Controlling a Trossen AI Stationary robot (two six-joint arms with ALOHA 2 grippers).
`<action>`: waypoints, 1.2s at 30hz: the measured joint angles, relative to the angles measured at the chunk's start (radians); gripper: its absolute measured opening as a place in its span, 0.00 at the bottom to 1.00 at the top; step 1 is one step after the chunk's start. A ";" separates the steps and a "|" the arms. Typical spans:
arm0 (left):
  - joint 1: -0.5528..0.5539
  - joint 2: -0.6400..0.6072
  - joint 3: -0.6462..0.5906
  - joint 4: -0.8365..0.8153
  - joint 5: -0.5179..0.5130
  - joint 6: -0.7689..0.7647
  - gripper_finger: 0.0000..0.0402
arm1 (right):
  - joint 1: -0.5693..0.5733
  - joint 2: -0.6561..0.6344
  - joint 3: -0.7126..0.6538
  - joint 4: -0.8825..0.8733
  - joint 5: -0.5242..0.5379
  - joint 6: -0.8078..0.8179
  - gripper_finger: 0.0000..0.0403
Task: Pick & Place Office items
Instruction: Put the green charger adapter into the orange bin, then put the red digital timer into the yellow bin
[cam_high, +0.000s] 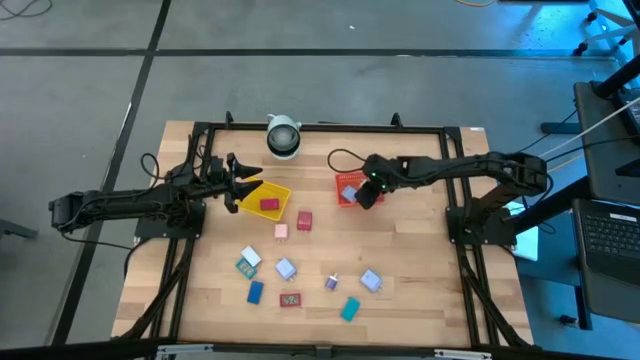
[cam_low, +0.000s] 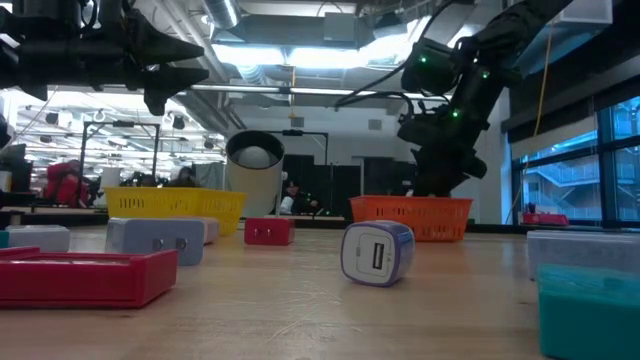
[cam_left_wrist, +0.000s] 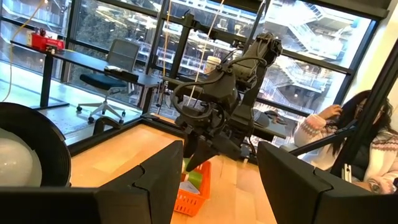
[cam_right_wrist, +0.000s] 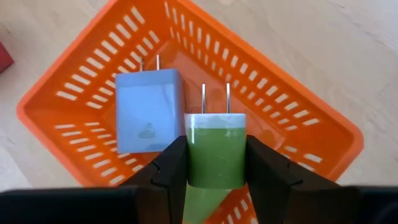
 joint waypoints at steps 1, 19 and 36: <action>0.000 0.000 0.000 0.000 0.000 0.000 0.50 | -0.003 0.000 0.000 0.000 0.000 0.000 0.32; 0.000 0.000 0.000 0.000 0.006 0.000 0.50 | -0.007 0.000 0.000 -0.001 -0.004 -0.016 0.39; 0.000 0.000 0.000 0.000 0.007 -0.019 0.50 | -0.007 0.000 0.000 0.002 -0.079 -0.024 0.64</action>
